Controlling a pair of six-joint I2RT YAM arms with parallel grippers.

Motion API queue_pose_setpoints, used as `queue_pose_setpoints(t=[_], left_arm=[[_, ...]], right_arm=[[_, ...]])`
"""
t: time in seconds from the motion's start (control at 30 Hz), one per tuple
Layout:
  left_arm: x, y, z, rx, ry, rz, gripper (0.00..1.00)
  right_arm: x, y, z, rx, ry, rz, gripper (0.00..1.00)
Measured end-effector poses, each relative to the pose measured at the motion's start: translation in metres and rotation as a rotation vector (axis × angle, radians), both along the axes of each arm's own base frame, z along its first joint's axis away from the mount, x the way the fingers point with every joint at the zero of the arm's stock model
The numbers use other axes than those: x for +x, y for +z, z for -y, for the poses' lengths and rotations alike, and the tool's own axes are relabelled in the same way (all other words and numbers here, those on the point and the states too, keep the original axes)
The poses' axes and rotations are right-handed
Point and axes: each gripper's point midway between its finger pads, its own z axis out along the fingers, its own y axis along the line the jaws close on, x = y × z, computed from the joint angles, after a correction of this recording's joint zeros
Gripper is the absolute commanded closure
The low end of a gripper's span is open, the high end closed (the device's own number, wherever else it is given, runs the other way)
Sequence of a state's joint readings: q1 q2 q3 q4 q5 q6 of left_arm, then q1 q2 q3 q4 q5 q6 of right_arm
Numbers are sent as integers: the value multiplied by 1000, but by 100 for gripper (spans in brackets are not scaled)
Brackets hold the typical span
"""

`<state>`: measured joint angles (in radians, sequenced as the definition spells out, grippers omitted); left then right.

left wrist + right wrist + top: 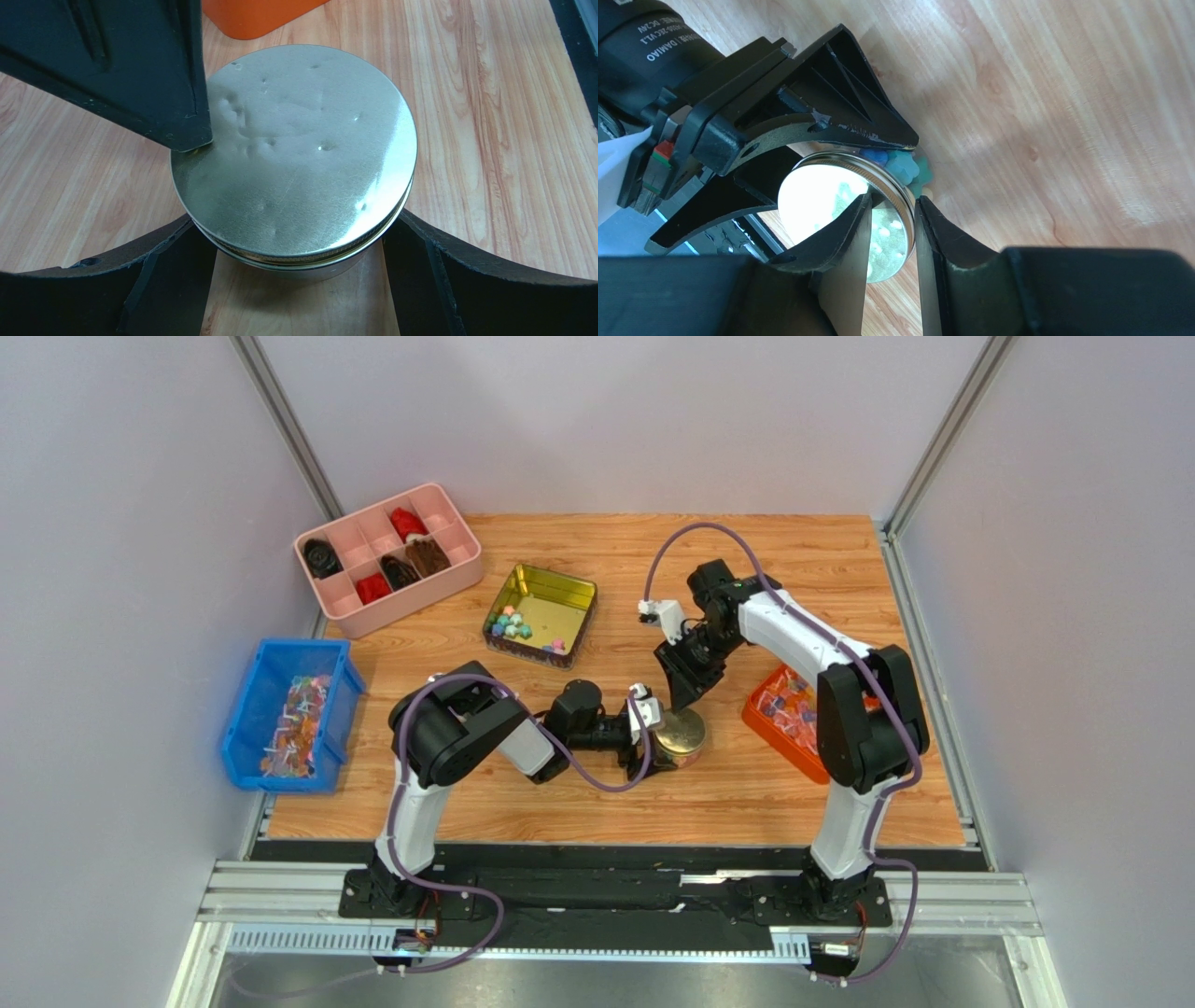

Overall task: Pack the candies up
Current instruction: Screw the bottle lid onto the packing bottle.

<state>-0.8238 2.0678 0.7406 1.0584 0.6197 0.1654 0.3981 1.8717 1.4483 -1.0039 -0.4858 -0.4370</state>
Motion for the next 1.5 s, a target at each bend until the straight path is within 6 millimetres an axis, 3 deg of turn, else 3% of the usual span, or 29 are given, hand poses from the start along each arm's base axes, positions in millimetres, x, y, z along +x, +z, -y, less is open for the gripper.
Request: queue_pose_setpoints(t=[0.9, 1.13, 1.23, 1.33, 1.5], left_arm=[[-9, -1, 2, 1, -36, -10, 100], [2, 1, -2, 4, 12, 5, 100], [4, 1, -2, 5, 18, 7, 100], [4, 1, -2, 5, 21, 8, 100], [5, 1, -2, 6, 21, 15, 100]], right_arm=[[-54, 0, 36, -23, -23, 67, 75], [-74, 4, 41, -34, -22, 9, 75], [-63, 16, 37, -28, -22, 28, 75], [-35, 31, 25, -2, -22, 87, 75], [3, 35, 6, 28, -14, 101, 74]])
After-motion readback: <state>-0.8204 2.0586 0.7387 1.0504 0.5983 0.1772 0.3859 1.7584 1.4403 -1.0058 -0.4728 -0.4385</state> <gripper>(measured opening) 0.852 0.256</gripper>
